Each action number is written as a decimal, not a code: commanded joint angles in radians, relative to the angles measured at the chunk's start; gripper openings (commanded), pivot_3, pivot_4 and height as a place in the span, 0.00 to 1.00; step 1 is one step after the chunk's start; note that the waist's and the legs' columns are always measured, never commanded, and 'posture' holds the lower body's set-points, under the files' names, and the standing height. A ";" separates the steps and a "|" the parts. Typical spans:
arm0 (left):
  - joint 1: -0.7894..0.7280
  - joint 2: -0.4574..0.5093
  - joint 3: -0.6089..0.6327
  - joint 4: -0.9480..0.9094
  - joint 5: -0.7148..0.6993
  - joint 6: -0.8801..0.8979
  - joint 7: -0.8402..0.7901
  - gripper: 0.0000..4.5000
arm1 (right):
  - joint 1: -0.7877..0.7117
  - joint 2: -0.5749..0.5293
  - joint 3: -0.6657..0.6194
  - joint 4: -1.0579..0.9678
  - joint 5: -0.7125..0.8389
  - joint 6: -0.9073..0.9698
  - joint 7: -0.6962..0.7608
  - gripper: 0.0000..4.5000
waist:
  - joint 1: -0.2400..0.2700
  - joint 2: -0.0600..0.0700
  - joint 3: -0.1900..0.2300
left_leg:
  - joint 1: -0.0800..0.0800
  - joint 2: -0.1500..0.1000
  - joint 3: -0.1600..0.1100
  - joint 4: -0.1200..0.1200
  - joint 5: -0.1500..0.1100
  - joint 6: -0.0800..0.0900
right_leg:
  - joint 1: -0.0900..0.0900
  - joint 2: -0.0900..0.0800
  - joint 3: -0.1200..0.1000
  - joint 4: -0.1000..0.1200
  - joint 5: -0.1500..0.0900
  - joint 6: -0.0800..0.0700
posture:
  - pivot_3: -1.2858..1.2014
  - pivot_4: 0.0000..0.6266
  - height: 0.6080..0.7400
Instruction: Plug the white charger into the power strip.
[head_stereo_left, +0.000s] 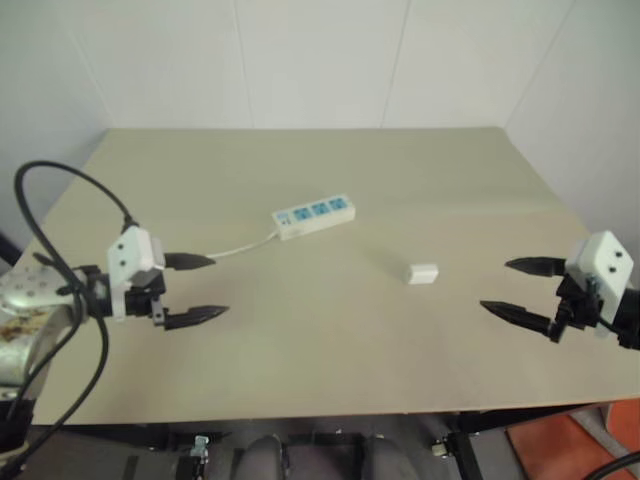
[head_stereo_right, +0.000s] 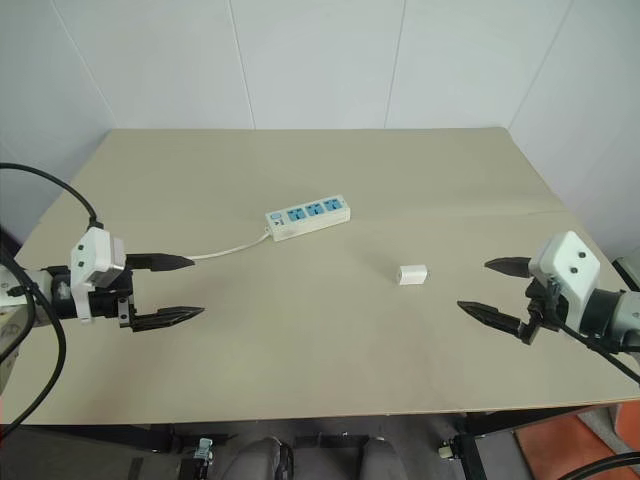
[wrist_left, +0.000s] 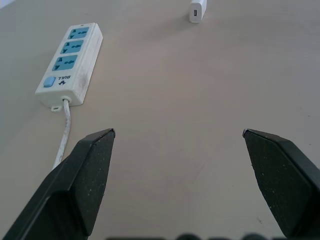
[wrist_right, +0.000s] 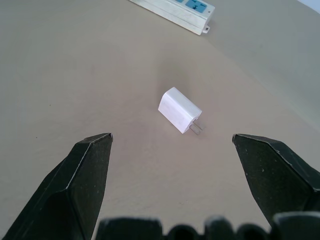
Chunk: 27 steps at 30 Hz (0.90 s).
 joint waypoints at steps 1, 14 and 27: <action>-0.016 0.000 0.006 -0.008 0.000 -0.016 0.006 1.00 | -0.013 -0.021 -0.027 -0.002 0.014 -0.018 -0.008 1.00 | 0.000 0.000 0.000 | 0.000 0.000 0.000 0.000 0.000 0.000 | 0.000 0.000 0.000 0.000 0.000 0.000 | 0.52 0.24 1.00; -0.075 -0.081 -0.022 0.031 0.069 -0.034 0.166 1.00 | -0.018 -0.021 -0.020 -0.001 0.009 -0.021 -0.018 1.00 | 0.001 0.000 0.000 | 0.000 0.000 0.000 0.000 0.000 0.000 | 0.000 0.000 0.000 0.000 0.000 0.000 | 0.52 0.24 1.00; -0.614 -0.364 -0.337 0.707 0.413 -0.016 0.400 1.00 | -0.014 -0.010 -0.020 -0.056 0.019 -0.003 -0.065 1.00 | 0.003 -0.001 0.000 | 0.000 -0.003 -0.001 0.000 0.000 0.000 | 0.004 0.000 -0.002 -0.001 0.001 0.000 | 0.52 0.24 1.00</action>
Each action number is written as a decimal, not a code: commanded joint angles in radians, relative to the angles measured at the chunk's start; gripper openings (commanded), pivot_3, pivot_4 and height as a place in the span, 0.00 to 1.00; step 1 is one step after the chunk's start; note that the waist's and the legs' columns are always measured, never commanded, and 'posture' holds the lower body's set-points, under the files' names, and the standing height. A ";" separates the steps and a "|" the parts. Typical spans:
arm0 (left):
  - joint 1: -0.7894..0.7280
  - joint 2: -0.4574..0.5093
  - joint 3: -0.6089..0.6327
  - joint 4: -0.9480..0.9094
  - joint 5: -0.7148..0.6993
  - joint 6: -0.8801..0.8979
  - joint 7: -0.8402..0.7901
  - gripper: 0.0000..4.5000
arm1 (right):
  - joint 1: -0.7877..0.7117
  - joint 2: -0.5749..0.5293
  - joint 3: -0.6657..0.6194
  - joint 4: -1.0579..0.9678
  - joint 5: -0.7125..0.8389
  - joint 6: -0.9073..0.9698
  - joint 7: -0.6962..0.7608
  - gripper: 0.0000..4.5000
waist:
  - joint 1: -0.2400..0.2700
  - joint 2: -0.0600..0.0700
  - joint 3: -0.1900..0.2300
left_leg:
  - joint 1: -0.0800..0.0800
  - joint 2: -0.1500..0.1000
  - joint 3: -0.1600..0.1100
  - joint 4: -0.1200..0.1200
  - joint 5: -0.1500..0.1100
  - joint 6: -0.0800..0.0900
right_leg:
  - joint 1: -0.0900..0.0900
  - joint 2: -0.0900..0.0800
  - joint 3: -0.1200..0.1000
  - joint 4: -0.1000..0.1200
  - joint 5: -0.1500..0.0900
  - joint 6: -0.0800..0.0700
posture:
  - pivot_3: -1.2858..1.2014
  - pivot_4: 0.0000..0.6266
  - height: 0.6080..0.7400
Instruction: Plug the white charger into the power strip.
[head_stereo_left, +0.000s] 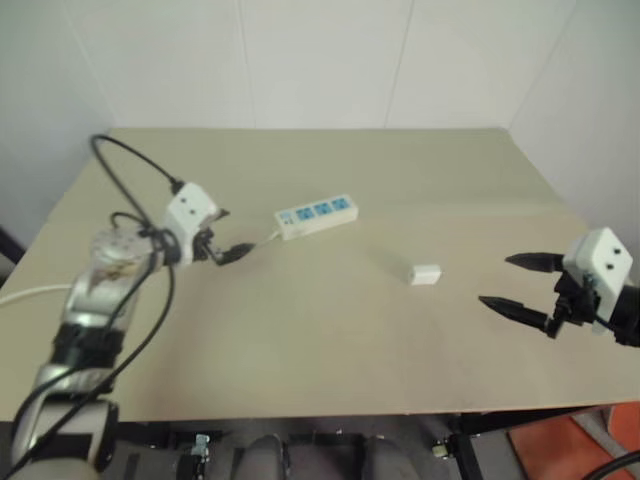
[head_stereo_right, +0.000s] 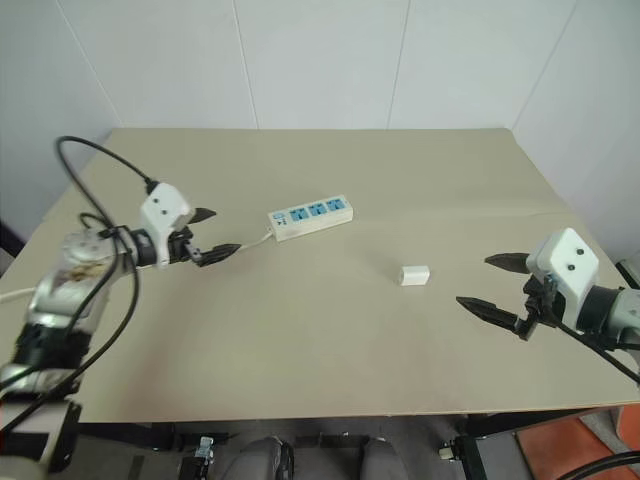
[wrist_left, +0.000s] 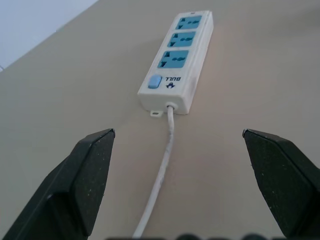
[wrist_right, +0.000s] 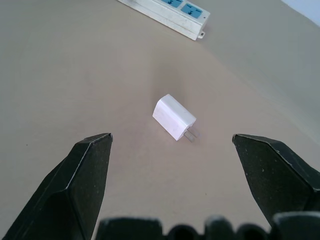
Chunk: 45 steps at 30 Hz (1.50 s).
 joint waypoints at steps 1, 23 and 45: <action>-0.136 -0.081 -0.040 0.269 0.064 -0.013 0.047 1.00 | -0.013 -0.006 -0.031 -0.046 0.024 0.004 -0.028 1.00 | -0.001 0.000 0.000 | 0.000 0.000 0.000 0.000 0.000 0.000 | 0.000 0.000 0.000 0.000 0.000 0.000 | 0.52 0.24 1.00; -0.423 -0.277 -0.075 0.973 0.267 -0.314 0.081 0.06 | 0.127 0.025 -0.137 -0.206 0.090 0.062 -0.106 1.00 | -0.005 -0.001 0.001 | 0.006 -0.001 -0.001 0.000 -0.001 0.001 | 0.008 -0.001 -0.001 -0.001 0.000 0.002 | 0.52 0.24 1.00; 0.203 -0.065 -0.053 0.056 -0.005 -0.277 -0.598 0.64 | 0.083 0.002 -0.034 -0.150 0.063 0.030 -0.090 1.00 | -0.002 0.000 0.000 | 0.004 0.001 -0.005 0.000 -0.002 0.004 | 0.007 -0.001 -0.001 -0.004 -0.001 0.001 | 0.52 0.24 1.00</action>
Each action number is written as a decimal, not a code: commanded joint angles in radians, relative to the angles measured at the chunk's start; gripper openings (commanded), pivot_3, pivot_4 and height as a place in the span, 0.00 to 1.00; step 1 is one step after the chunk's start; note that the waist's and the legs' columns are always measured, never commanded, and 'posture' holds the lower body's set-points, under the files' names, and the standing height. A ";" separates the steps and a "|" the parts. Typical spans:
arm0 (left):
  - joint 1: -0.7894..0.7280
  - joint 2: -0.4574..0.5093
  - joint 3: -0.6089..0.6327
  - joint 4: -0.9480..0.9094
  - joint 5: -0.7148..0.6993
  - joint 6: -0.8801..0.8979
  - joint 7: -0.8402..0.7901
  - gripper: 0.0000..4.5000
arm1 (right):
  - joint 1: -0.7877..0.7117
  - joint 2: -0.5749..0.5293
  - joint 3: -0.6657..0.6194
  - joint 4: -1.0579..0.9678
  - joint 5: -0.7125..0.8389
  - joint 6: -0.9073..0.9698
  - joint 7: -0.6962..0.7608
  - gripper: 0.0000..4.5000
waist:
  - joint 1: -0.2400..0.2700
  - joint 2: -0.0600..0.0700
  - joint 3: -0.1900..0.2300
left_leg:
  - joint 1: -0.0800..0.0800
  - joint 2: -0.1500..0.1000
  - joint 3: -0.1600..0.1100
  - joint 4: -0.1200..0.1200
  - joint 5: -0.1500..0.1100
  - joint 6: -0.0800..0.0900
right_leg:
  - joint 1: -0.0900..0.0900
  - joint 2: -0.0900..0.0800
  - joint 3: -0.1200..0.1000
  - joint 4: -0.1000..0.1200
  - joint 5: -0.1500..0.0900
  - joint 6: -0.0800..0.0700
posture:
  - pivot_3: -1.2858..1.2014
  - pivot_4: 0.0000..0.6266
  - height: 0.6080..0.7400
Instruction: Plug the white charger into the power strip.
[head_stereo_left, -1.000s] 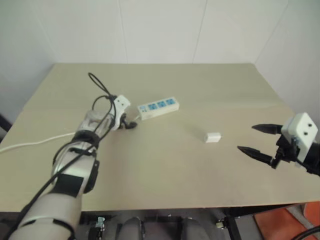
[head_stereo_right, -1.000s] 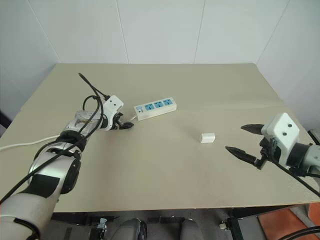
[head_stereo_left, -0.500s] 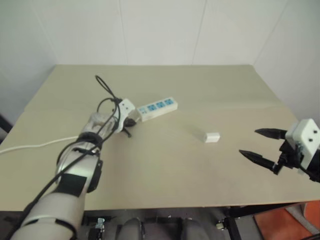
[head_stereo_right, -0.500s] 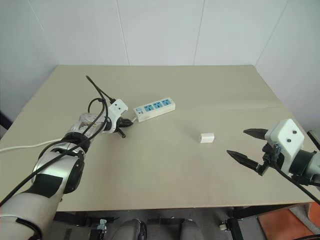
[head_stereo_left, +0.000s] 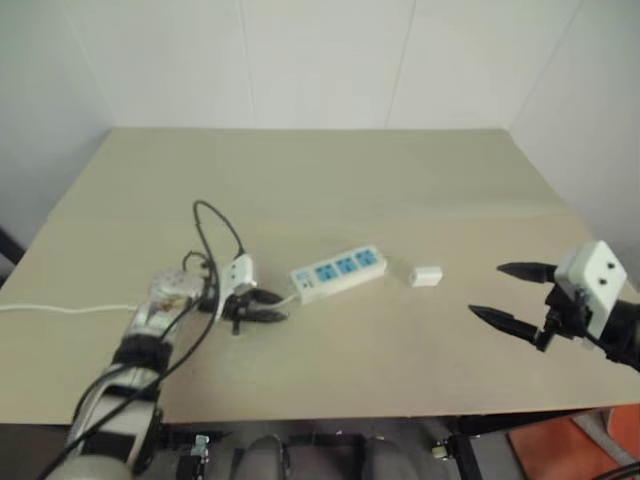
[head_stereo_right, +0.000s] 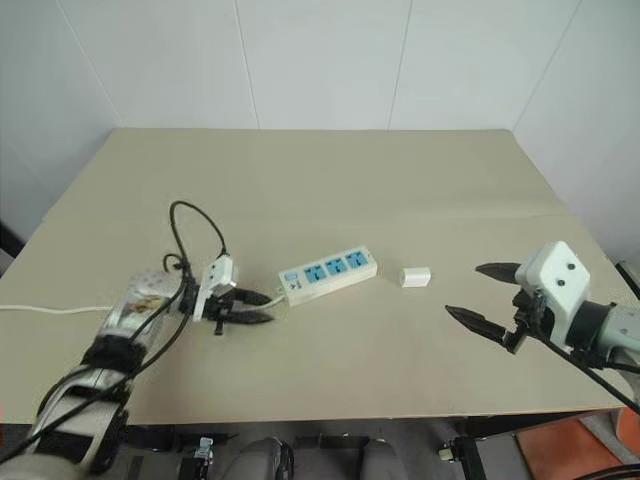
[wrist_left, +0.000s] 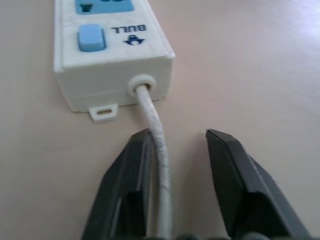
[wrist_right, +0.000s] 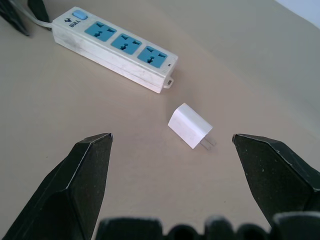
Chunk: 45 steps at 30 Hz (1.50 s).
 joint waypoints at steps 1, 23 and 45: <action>0.046 0.032 0.009 -0.097 -0.020 0.059 0.029 0.71 | -0.020 -0.020 -0.010 0.006 -0.003 -0.027 0.009 1.00 | 0.002 0.000 0.000 | 0.001 0.000 0.000 0.000 0.000 0.000 | 0.000 0.000 0.000 0.000 0.000 0.000 | 0.52 0.24 1.00; -0.055 -0.217 0.040 0.037 -0.073 -0.143 0.287 0.99 | -0.060 -0.017 0.011 -0.006 -0.003 -0.026 -0.011 1.00 | -0.001 0.000 0.000 | 0.002 -0.001 0.000 0.001 0.000 0.000 | 0.002 0.000 0.000 0.001 0.000 -0.001 | 0.52 0.24 1.00; -0.053 -0.239 0.031 0.274 -0.006 -0.288 0.359 0.99 | -0.038 -0.018 -0.022 -0.046 0.036 -0.006 -0.014 1.00 | 0.000 0.000 0.000 | 0.001 -0.001 -0.001 0.001 0.000 0.001 | 0.002 0.000 -0.001 0.000 0.000 -0.001 | 0.52 0.24 1.00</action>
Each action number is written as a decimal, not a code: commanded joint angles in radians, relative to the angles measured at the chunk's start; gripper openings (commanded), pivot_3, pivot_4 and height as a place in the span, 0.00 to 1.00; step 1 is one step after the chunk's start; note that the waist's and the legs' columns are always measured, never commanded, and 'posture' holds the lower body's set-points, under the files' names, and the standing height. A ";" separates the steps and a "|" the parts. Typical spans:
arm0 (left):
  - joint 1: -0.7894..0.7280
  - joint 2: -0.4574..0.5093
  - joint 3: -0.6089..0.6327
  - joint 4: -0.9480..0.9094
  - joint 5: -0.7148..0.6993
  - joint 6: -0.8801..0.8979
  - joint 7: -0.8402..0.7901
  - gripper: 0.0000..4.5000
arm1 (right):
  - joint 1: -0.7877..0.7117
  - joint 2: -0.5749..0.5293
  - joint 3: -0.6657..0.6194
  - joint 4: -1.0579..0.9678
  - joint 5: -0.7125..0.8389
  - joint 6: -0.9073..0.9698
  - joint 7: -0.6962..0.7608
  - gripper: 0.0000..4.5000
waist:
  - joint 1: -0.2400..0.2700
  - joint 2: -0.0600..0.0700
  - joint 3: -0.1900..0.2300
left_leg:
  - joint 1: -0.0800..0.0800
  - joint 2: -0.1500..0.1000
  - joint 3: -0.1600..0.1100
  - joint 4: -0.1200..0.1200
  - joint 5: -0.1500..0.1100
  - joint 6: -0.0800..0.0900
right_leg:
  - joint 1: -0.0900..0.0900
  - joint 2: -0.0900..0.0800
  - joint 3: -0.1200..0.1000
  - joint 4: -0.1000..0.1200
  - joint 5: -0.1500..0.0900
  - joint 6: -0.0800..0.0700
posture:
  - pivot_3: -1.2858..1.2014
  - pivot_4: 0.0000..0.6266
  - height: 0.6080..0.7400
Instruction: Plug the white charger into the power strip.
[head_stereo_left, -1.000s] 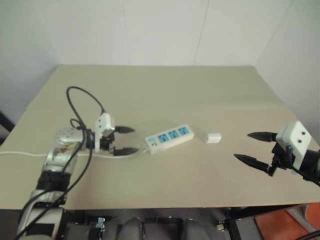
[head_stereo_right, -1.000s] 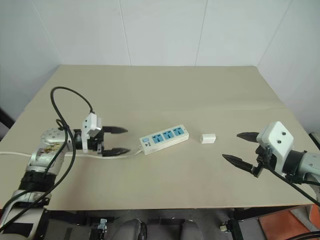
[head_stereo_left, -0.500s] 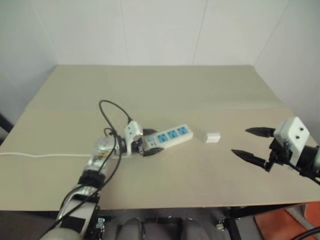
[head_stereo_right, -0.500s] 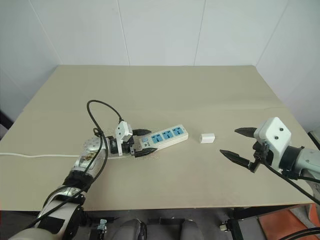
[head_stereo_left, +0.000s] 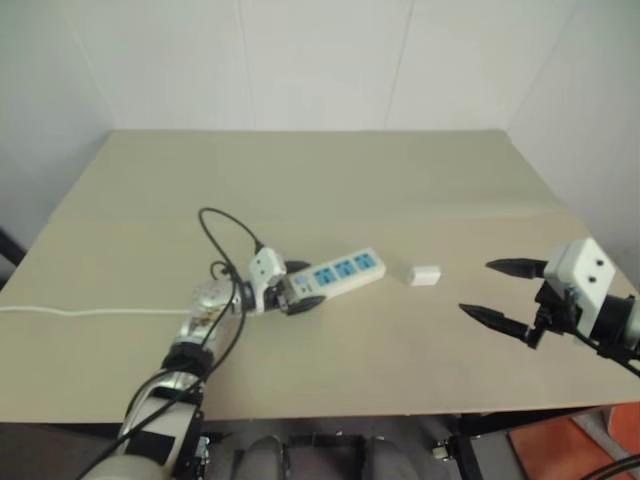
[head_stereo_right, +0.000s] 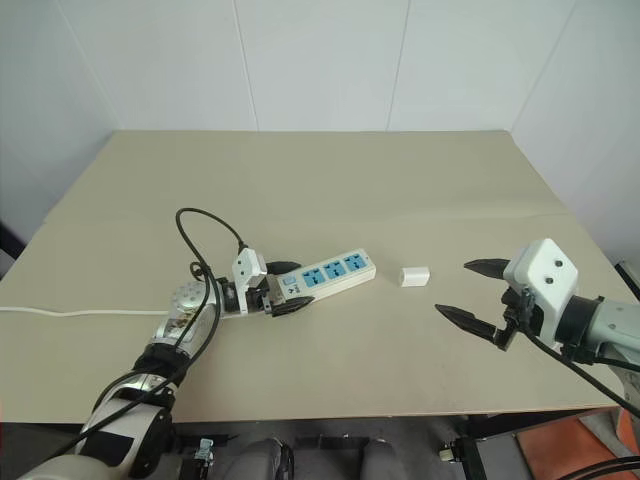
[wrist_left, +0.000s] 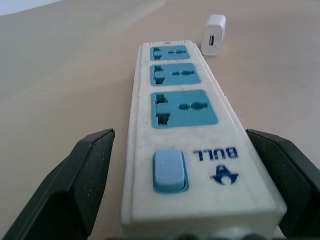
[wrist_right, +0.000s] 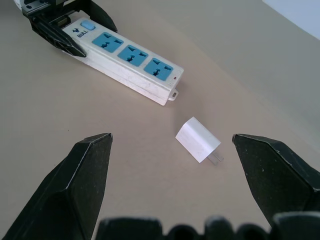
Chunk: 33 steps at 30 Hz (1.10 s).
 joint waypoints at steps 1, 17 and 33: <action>0.010 0.019 -0.010 0.027 0.027 -0.019 -0.002 0.99 | -0.016 -0.013 -0.050 -0.017 0.024 0.002 -0.003 1.00 | 0.001 0.000 0.000 | 0.000 0.000 0.000 0.000 0.000 0.000 | 0.000 0.000 0.000 0.000 0.000 0.000 | 0.52 0.24 1.00; -0.001 -0.055 0.006 0.091 0.025 -0.048 0.019 0.99 | -0.042 -0.017 -0.033 -0.018 0.021 0.012 0.002 1.00 | 0.010 0.003 -0.002 | 0.004 0.000 0.000 0.000 0.000 0.000 | 0.003 0.000 0.000 0.001 0.000 0.000 | 0.52 0.24 1.00; 0.041 0.036 -0.072 -0.113 -0.030 -0.030 -0.326 0.74 | -0.225 -0.110 0.153 0.191 -0.060 -0.080 0.131 1.00 | -0.001 0.003 -0.002 | 0.002 0.000 0.001 0.000 0.000 0.000 | 0.002 0.000 0.001 0.000 0.000 0.000 | 0.52 0.24 1.00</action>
